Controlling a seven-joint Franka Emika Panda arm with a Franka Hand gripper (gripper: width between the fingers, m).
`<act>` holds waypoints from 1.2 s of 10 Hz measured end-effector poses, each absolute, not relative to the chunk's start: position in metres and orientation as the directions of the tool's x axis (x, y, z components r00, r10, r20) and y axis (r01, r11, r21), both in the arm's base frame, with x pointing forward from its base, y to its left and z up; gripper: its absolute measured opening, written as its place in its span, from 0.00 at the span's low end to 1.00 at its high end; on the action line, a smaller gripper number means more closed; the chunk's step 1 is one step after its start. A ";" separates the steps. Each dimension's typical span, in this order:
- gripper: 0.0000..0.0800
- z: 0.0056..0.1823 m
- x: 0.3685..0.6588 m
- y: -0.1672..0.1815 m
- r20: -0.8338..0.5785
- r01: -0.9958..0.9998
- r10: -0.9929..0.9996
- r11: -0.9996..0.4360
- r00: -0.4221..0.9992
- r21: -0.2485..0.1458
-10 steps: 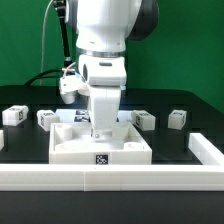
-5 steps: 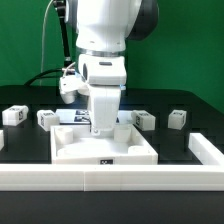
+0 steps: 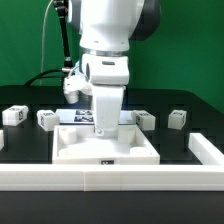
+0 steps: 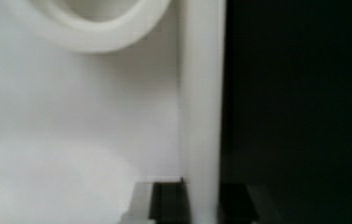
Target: Assemble one leg
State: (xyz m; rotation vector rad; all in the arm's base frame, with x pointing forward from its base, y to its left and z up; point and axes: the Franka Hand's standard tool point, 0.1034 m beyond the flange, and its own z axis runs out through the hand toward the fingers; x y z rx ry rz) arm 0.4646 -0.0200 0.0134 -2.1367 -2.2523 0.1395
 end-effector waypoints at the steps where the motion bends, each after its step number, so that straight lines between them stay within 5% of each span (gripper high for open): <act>1: 0.08 0.013 0.466 -0.008 -0.036 0.996 0.999 0.024 -0.027 -0.081; 7: 0.08 0.013 0.490 0.054 -0.025 0.998 1.000 -0.006 0.004 -0.056; 12: 0.08 0.014 0.490 0.065 -0.032 0.997 0.999 -0.003 0.000 -0.075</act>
Offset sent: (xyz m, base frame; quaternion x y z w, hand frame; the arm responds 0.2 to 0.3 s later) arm 0.0184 0.0492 -0.0061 0.0000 0.0015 0.0342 0.9994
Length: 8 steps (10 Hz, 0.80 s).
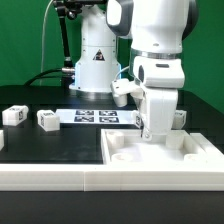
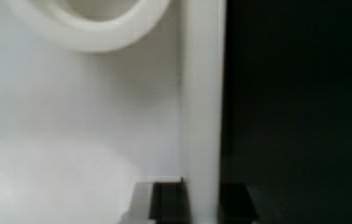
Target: Assemble one leg
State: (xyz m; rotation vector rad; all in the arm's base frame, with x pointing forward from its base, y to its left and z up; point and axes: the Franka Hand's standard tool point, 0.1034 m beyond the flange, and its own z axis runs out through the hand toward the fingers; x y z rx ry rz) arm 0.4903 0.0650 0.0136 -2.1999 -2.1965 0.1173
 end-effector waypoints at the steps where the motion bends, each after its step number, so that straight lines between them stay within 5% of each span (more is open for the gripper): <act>1: 0.08 0.013 0.490 0.065 -0.032 0.997 0.999 -0.003 0.000 -0.075; 3: 0.49 0.013 0.490 0.065 -0.032 0.997 0.999 -0.003 0.001 -0.075; 4: 0.49 0.013 0.490 0.065 -0.032 0.997 0.999 -0.003 0.001 -0.075; 5: 0.70 0.013 0.490 0.065 -0.032 0.997 0.999 -0.003 0.001 -0.076; 8: 0.81 0.013 0.490 0.065 -0.032 0.997 0.999 -0.003 0.001 -0.076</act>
Offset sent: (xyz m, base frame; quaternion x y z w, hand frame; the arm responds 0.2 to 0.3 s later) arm 0.0000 0.0000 0.0000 0.0000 0.0000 0.0000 1.0000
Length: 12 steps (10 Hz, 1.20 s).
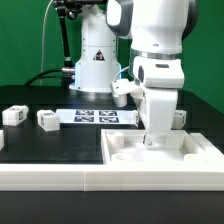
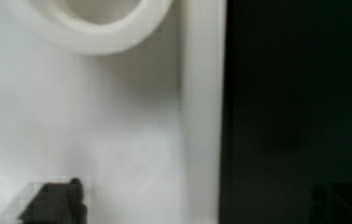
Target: Assemble one leg
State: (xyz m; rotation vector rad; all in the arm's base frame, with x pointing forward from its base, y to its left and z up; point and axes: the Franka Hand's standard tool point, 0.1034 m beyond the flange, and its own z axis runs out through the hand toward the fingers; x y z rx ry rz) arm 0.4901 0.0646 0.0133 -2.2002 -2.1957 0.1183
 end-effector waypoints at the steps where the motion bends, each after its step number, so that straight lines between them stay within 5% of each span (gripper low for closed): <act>1: 0.81 0.013 0.490 0.065 -0.032 0.997 0.999 -0.003 0.001 -0.076; 6: 0.81 0.051 0.473 0.085 -0.054 0.982 0.981 -0.188 0.186 -0.027; 9: 0.81 0.051 0.469 0.086 -0.057 0.971 0.970 -0.239 0.237 -0.026; 12: 0.81 0.051 0.469 0.089 -0.045 0.894 0.893 -0.448 0.447 -0.004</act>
Offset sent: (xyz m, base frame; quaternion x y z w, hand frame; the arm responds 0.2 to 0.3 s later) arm -0.0158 0.0074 0.0342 -0.0120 -0.0283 0.0590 0.9978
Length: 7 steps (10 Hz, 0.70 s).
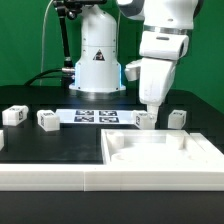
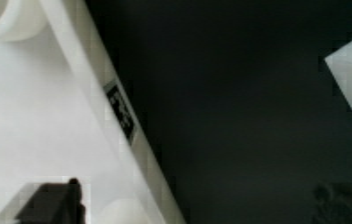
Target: Assemble one leg
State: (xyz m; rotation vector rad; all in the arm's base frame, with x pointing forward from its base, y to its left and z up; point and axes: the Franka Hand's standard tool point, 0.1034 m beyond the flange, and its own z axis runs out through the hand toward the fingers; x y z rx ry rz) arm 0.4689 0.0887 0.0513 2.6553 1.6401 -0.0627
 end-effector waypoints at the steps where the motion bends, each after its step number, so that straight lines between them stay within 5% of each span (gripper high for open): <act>1: 0.81 0.052 0.462 0.091 -0.003 0.819 0.819 -0.573 0.574 0.021; 5: 0.81 0.052 0.446 0.110 0.021 0.431 0.431 -0.902 0.902 -0.007; 7: 0.81 0.051 0.445 0.114 0.030 0.302 0.302 -0.953 0.953 -0.028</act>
Offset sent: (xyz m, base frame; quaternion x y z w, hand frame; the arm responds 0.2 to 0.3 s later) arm -0.0138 0.0090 0.0084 -0.0295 -0.0028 0.2781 0.9601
